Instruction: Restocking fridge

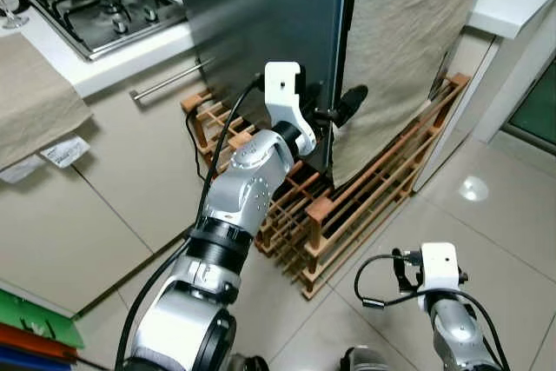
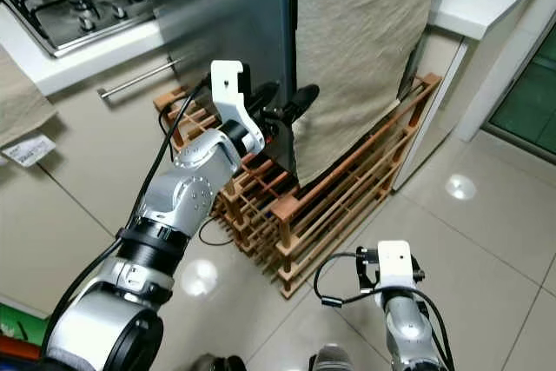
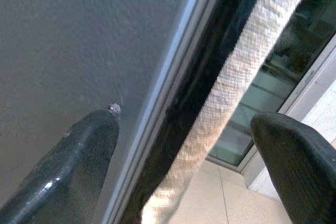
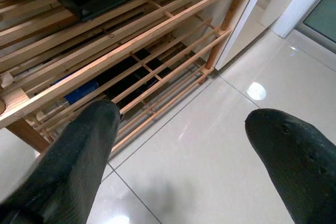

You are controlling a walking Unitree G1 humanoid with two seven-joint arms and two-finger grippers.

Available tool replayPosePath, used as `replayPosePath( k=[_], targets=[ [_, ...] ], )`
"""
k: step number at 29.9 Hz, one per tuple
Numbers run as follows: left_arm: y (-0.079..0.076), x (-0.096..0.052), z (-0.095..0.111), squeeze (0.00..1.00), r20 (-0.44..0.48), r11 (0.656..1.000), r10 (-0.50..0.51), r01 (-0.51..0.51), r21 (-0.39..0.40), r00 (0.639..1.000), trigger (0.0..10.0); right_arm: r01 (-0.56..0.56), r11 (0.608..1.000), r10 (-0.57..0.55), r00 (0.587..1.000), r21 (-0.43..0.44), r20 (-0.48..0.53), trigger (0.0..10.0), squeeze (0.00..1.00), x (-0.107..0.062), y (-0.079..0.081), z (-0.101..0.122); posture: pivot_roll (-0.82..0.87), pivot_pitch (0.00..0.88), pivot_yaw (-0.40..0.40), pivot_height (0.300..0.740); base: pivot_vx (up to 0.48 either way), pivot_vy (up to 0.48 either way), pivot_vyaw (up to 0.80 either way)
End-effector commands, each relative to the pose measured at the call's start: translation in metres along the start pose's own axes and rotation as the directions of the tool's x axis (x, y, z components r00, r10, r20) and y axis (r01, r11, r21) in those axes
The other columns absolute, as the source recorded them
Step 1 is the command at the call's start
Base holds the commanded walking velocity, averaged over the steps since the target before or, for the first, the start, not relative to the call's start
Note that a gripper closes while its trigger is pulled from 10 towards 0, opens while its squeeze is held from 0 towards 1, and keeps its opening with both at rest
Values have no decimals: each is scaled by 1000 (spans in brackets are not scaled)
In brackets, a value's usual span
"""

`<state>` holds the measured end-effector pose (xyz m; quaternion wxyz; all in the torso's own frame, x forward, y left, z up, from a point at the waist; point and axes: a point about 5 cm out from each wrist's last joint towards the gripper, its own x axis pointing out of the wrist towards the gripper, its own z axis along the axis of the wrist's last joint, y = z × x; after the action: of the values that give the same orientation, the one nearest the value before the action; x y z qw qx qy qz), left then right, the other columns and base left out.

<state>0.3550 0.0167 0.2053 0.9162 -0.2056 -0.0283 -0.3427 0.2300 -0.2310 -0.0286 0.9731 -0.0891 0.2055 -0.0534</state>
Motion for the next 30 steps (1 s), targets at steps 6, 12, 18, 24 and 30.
replayPosePath(
  k=[6,12,18,24,30],
  targets=[
    [-48,16,9,0,64,981,-180,184,-65,982,10000,34,999,-38,995,36,94,10000,439,-1,8,9,-250,97,116,732,0,0,0],
    [-44,6,6,0,45,978,-198,201,-60,979,10000,92,995,-98,901,36,424,10000,439,-12,-4,63,-252,112,111,732,0,0,0],
    [-35,1,1,0,20,985,-164,164,-50,986,10000,165,984,-172,751,71,637,10000,431,-42,6,131,-260,123,111,732,0,0,0],
    [-33,5,-7,0,-12,992,-125,125,-24,992,10000,123,990,-140,695,76,705,10000,427,-43,22,169,-262,130,115,732,0,0,0],
    [-41,11,-6,0,-1,986,-164,164,-37,986,10000,110,990,-140,670,88,729,10000,427,-47,26,198,-256,126,115,732,0,0,0]
  ],
)
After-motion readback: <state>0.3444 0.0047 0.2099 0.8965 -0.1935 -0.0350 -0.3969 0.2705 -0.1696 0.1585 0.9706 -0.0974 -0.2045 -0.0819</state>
